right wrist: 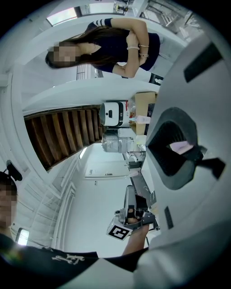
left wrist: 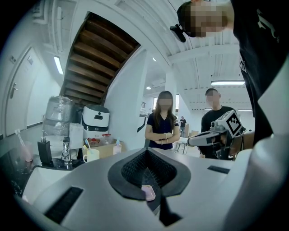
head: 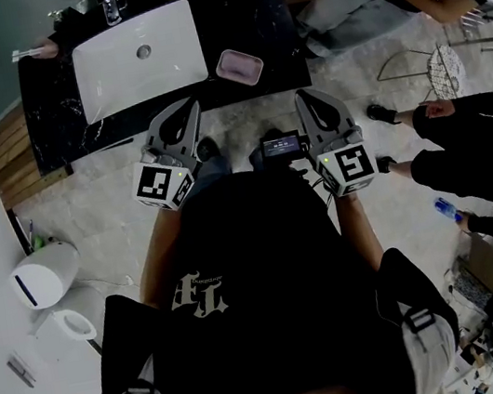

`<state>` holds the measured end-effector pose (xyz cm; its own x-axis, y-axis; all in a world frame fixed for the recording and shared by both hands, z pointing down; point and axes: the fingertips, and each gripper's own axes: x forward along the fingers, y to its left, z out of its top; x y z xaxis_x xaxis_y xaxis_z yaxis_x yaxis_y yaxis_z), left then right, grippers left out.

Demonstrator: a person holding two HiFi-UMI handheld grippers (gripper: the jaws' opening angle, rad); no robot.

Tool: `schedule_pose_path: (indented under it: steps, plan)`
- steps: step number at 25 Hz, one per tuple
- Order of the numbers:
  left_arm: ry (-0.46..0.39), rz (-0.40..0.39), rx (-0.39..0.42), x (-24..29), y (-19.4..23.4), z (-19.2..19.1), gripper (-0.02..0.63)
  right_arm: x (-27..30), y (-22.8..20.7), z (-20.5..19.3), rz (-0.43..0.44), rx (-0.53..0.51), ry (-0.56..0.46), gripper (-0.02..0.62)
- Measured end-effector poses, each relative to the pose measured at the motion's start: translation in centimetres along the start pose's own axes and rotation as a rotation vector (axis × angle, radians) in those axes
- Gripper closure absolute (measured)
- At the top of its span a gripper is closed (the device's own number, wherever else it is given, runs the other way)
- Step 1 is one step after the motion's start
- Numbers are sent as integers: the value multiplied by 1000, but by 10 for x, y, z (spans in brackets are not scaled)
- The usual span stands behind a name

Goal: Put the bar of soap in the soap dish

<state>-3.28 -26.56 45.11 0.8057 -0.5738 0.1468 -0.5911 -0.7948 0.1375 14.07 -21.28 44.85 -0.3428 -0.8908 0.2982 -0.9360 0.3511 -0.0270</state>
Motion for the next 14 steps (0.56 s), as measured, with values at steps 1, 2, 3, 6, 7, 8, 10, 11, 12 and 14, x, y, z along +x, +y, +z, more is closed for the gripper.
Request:
schedule_pose_path:
  steps: [1,2,3,6,7,8,10,11,12,14]
  plan:
    - [1,-1,0,0,0,0,598,0,0,0,-1,0,0,588]
    - [2,-2,1,0,0,-1,598,0,0,0,1,-1,4,588]
    - [2,-3,0,1,0,-1,598,0,1,0,2,-2,7,588]
    - [-2,-1,-7,1,1,-2,598,0,0,-1,0,-6,8,588]
    - [-1,-2,-4,1,1,-2,598,0,0,-1,-1,-5,10,588]
    - [-1,-4,-1,1,1,-2,598,0,-1,-2,-7,-5,13,588]
    - [0,-6,3,1,0,-2,598,-1,-4,-5,-21,-10,20,588]
    - [1,-7,5,1,0,-2,598,-1,-4,-5,-23,-14,18,588]
    - [2,-7,5,1,0,-2,598,-2,-4,-5,-22,-18,14,588]
    - [4,-7,3,1,-1,-2,598,-2,-3,-4,-16,-23,4,588]
